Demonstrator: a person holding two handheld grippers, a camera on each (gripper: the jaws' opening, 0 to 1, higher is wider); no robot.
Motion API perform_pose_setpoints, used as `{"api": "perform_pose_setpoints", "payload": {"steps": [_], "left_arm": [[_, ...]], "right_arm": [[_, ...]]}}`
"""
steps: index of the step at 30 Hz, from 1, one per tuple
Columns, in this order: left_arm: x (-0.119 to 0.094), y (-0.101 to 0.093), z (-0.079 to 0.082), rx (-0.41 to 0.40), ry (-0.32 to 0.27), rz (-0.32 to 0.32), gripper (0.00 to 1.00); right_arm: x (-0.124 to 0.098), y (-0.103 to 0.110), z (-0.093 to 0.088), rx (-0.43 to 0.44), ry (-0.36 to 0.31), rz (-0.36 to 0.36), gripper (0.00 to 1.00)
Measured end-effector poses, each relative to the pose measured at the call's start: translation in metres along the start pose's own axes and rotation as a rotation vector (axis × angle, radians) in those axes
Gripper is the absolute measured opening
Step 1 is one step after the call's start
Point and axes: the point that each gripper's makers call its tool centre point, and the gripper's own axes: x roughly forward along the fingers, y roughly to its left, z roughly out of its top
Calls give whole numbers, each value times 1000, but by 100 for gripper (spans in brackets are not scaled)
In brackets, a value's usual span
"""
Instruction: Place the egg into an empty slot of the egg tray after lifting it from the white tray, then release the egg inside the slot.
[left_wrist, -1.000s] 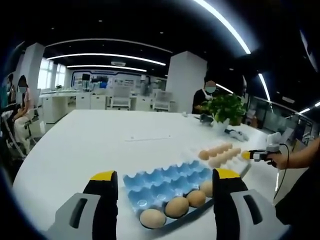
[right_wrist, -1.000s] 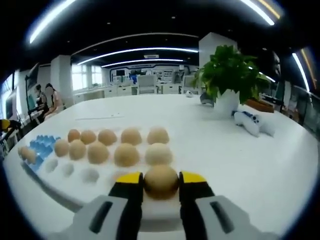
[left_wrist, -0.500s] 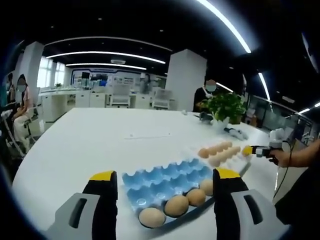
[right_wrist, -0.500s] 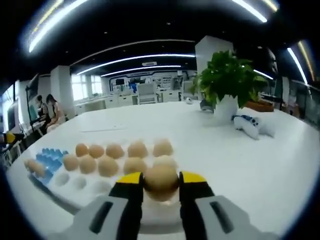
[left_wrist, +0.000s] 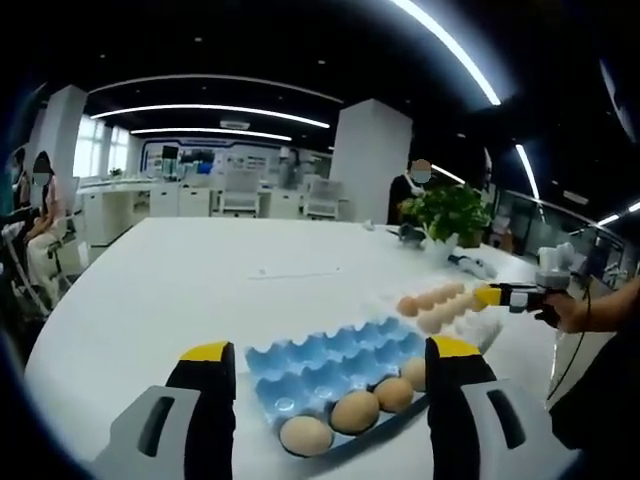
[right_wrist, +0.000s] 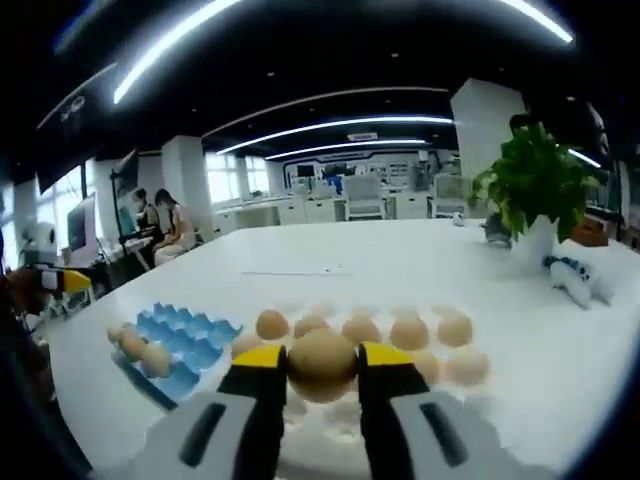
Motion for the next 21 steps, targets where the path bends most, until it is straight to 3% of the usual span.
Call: {"api": "perform_pose_setpoints", "payload": {"steps": [11, 21], "left_arm": [[-1, 1, 1, 10, -3, -1, 77], [-2, 1, 1, 9, -5, -2, 77]], "right_arm": [[16, 50, -12, -11, 29, 156, 28], [23, 97, -27, -87, 74, 288, 28]]}}
